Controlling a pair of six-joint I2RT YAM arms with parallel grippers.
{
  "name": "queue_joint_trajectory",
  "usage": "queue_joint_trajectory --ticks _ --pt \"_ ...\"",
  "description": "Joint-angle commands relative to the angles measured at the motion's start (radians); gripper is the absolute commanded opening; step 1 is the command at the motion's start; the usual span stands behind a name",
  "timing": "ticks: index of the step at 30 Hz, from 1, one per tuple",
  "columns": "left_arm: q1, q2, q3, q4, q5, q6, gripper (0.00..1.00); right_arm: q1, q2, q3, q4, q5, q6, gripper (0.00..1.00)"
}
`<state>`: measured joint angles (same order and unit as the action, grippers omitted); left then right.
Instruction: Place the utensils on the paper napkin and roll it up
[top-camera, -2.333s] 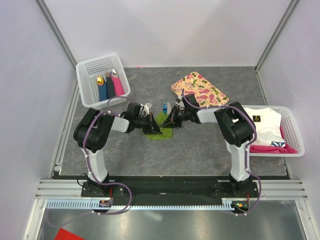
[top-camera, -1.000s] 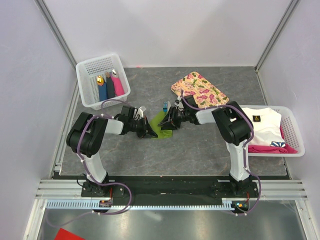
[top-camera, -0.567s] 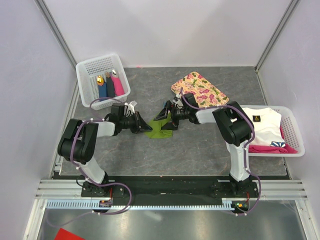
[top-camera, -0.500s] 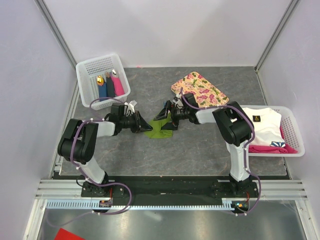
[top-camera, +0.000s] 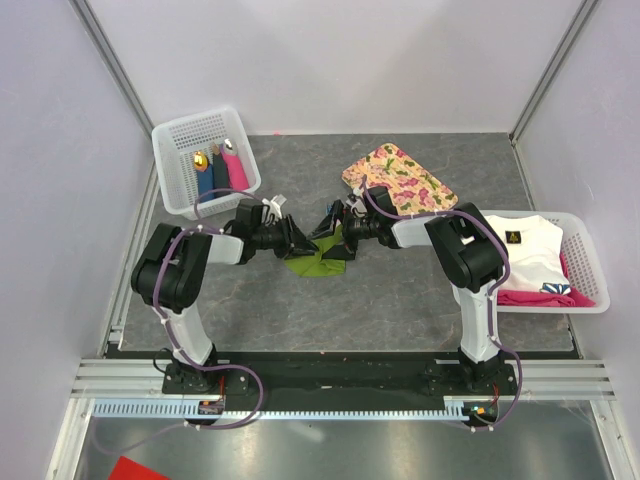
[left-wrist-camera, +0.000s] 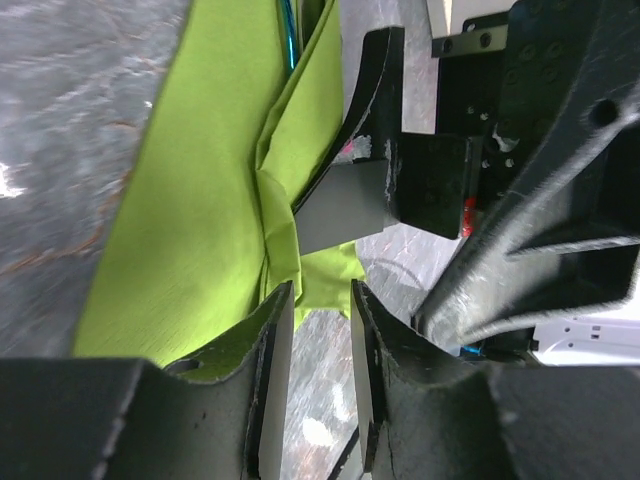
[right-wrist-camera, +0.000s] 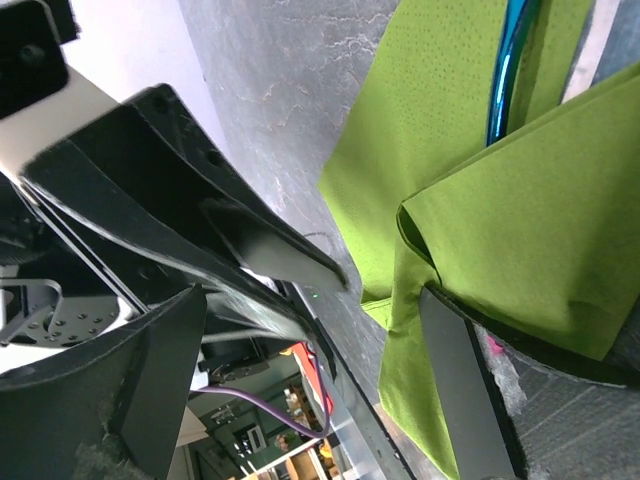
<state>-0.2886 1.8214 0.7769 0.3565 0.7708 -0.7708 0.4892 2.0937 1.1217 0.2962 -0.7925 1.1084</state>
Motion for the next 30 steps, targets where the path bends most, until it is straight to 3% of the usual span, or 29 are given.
queue_joint_trajectory --ticks 1,13,23,26,30 --pt "-0.029 0.038 0.025 0.073 -0.016 -0.05 0.37 0.006 0.034 -0.033 -0.014 0.044 0.01 0.97" --pt "-0.066 0.079 0.042 0.032 -0.076 -0.001 0.36 0.006 0.04 -0.04 0.003 0.035 0.034 0.98" --pt "-0.07 0.073 0.065 -0.099 -0.151 0.05 0.08 0.006 0.032 -0.034 0.004 0.027 0.024 0.98" --pt "-0.069 0.07 0.067 -0.125 -0.168 0.056 0.02 0.006 0.025 -0.033 0.003 0.024 0.021 0.98" --pt "-0.069 0.059 0.064 -0.136 -0.18 0.062 0.02 0.005 0.014 -0.026 0.004 0.013 0.018 0.98"
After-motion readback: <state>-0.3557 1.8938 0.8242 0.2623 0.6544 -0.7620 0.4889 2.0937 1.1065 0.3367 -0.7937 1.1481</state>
